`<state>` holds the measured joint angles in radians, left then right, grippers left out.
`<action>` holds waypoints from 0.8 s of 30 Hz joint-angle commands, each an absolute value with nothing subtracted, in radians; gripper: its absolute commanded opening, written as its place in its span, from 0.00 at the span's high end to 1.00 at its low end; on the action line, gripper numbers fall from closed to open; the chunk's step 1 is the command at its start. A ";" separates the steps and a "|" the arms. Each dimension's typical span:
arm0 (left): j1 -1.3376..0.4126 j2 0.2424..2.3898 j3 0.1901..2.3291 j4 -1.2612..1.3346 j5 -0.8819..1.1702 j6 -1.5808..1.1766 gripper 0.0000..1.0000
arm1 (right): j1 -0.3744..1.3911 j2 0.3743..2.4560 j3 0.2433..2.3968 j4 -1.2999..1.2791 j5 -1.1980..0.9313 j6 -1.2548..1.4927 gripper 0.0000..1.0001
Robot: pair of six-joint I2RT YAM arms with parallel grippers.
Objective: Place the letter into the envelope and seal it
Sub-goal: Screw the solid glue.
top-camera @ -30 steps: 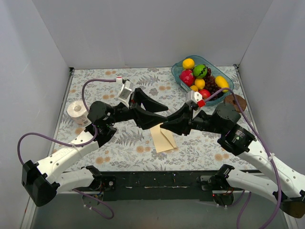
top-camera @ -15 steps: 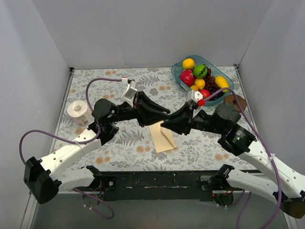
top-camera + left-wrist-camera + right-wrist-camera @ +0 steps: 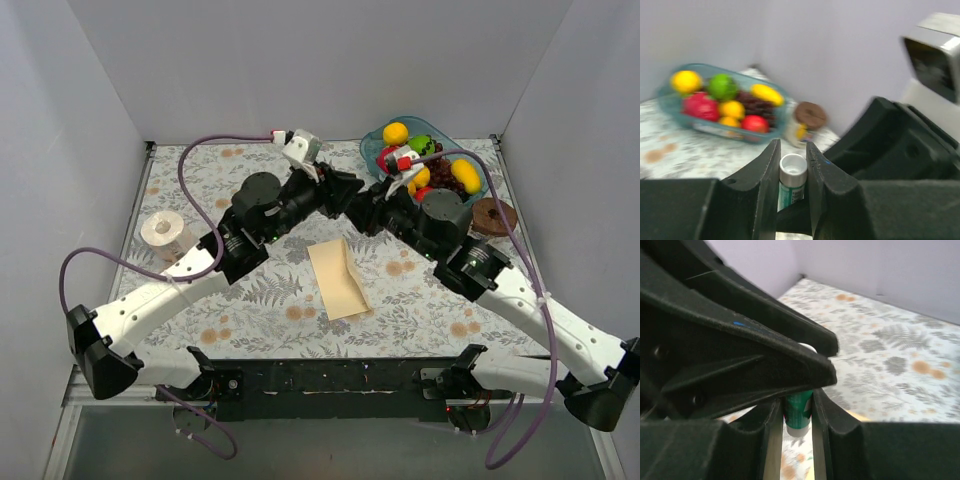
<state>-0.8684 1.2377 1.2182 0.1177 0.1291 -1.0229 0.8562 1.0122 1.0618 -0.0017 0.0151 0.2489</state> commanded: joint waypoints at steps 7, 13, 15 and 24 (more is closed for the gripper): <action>-1.019 1.192 1.229 0.068 -0.342 -0.943 0.02 | 0.896 1.079 1.108 0.081 0.189 0.259 0.99; -0.947 1.036 1.098 0.202 -0.105 -0.974 0.02 | 0.882 0.889 0.956 0.107 0.065 0.238 0.99; -0.922 1.017 1.083 0.213 -0.031 -0.989 0.02 | 0.876 0.838 0.936 0.097 0.025 0.230 0.99; -0.795 1.000 0.974 0.308 0.227 -1.127 0.02 | 0.861 0.746 0.913 0.031 -0.156 0.175 0.99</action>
<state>-0.8398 1.0004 1.0073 0.2600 0.0536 -1.0554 0.8688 0.7795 0.9245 0.0231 -0.0559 0.2150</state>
